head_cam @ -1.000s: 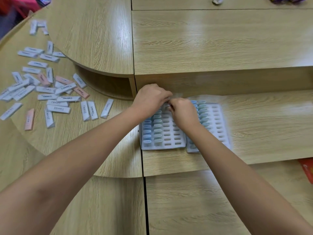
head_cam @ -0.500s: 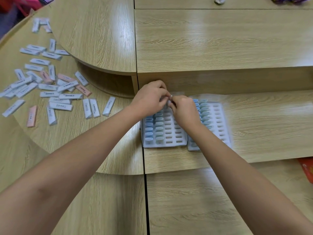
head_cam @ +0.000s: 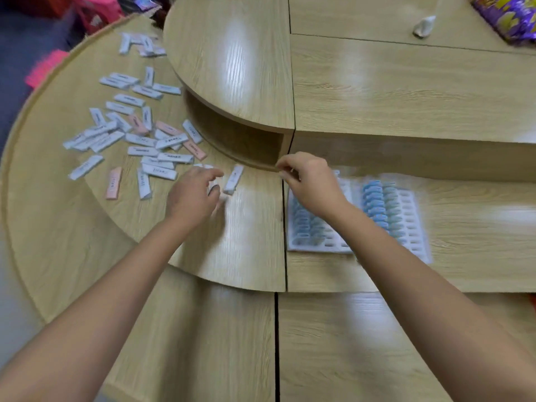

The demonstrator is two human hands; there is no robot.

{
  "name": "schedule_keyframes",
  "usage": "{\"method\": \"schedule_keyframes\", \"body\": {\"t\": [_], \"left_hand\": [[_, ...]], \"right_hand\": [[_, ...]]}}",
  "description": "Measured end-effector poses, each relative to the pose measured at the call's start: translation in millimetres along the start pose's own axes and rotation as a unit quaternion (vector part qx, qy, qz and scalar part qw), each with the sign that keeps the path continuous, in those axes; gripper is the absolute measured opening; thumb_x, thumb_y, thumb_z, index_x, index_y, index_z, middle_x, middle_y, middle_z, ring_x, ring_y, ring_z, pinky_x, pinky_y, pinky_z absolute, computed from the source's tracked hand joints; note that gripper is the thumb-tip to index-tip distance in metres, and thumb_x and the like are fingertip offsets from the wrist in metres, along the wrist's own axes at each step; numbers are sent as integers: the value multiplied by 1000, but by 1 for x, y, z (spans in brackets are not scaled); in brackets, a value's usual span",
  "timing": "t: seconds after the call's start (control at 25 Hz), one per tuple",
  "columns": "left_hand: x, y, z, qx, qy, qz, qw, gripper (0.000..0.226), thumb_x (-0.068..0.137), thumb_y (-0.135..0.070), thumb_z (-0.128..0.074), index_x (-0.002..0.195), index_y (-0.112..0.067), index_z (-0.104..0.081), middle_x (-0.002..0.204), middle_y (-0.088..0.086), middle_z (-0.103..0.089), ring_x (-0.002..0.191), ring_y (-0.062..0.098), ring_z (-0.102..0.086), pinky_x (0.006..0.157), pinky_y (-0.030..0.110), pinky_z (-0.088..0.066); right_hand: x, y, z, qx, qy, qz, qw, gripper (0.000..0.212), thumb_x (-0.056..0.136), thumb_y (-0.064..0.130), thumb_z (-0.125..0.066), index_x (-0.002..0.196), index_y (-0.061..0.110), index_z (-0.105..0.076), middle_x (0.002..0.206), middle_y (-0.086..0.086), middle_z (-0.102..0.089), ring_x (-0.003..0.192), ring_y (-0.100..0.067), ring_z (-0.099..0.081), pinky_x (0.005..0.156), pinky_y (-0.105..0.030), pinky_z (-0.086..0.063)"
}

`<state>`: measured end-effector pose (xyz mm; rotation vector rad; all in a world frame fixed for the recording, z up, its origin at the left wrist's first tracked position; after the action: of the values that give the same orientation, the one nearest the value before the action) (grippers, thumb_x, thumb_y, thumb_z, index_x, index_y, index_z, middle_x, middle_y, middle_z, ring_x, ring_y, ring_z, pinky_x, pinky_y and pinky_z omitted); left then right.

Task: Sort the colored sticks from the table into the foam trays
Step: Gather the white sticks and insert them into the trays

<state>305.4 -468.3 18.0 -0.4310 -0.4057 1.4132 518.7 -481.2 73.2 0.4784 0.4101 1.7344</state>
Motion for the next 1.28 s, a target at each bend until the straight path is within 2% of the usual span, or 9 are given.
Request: {"method": "schedule_keyframes", "body": {"t": [0.2,0.44,0.52,0.64,0.76,0.88,0.96,1.12,1.28], "left_hand": [[19,32,-2,194,83,-73,975,40,91,-43,-50,127,-26,-56,128,7,-49,115,27,-45,89,40,-36],[1,43,-17,164,66,-90,980,35,93,-39,-46,121,-24,-60,128,7,-51,118,26,-42,93,41,-33],[-14,44,-16,139,52,-119,982,31,92,-35,-49,115,-22,-66,120,5,-58,111,27,-48,89,40,-35],[-40,41,-16,113,24,-154,981,29,87,-36,-53,91,-16,-74,100,4,-68,90,26,-60,76,37,-41],[-54,38,-20,97,22,-113,989,27,80,-39,-68,80,-12,-66,82,3,-65,74,25,-60,67,33,-40],[-50,31,-24,106,53,-36,992,31,85,-40,-63,102,-14,-59,95,3,-63,86,23,-57,71,33,-39],[-46,25,-28,135,80,-23,987,36,91,-37,-56,120,-16,-51,108,5,-60,97,24,-55,73,33,-40],[-50,16,-23,177,80,-108,975,25,96,-24,-49,117,-11,-54,103,10,-60,92,30,-59,64,37,-44],[-53,-13,-2,-1,-39,-87,995,20,96,-29,-53,103,-12,-63,84,1,-67,69,20,-64,54,32,-50]], "right_hand": [[39,35,-79,-153,123,64,978,37,89,2,-50,124,15,-55,119,-10,-52,110,-27,-50,77,-39,-48],[45,39,-124,-245,166,81,952,43,92,14,-50,134,16,-43,137,-11,-38,120,-29,-37,84,-37,-42],[39,35,-128,-227,147,92,958,38,92,15,-52,129,13,-50,132,-13,-44,115,-31,-42,85,-39,-41],[30,32,-127,-197,95,121,968,22,83,9,-64,103,3,-63,101,-19,-58,91,-35,-54,68,-34,-34],[27,28,-126,-193,99,103,971,19,80,11,-68,96,2,-61,94,-17,-58,85,-34,-55,66,-33,-33],[23,27,-123,-176,162,36,970,24,86,22,-63,102,6,-56,101,-13,-57,91,-29,-53,76,-38,-42],[18,35,-115,-140,170,18,975,19,88,21,-61,98,8,-53,97,-12,-59,88,-27,-55,72,-35,-42],[2,50,-75,-44,86,31,995,19,91,19,-57,108,10,-55,97,-6,-62,86,-21,-55,68,-32,-41],[-26,22,2,72,-50,-2,996,13,89,13,-61,101,8,-62,85,2,-54,77,-11,-46,69,-22,-39]]}}
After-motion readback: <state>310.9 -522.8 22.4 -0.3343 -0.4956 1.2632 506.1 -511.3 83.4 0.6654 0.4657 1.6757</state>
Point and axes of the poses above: each hand's wrist, its own x-axis towards the middle knuckle, its own z-axis out of the back of the hand, y = z × x, the point moved 5 cm from there along x, towards the middle knuckle
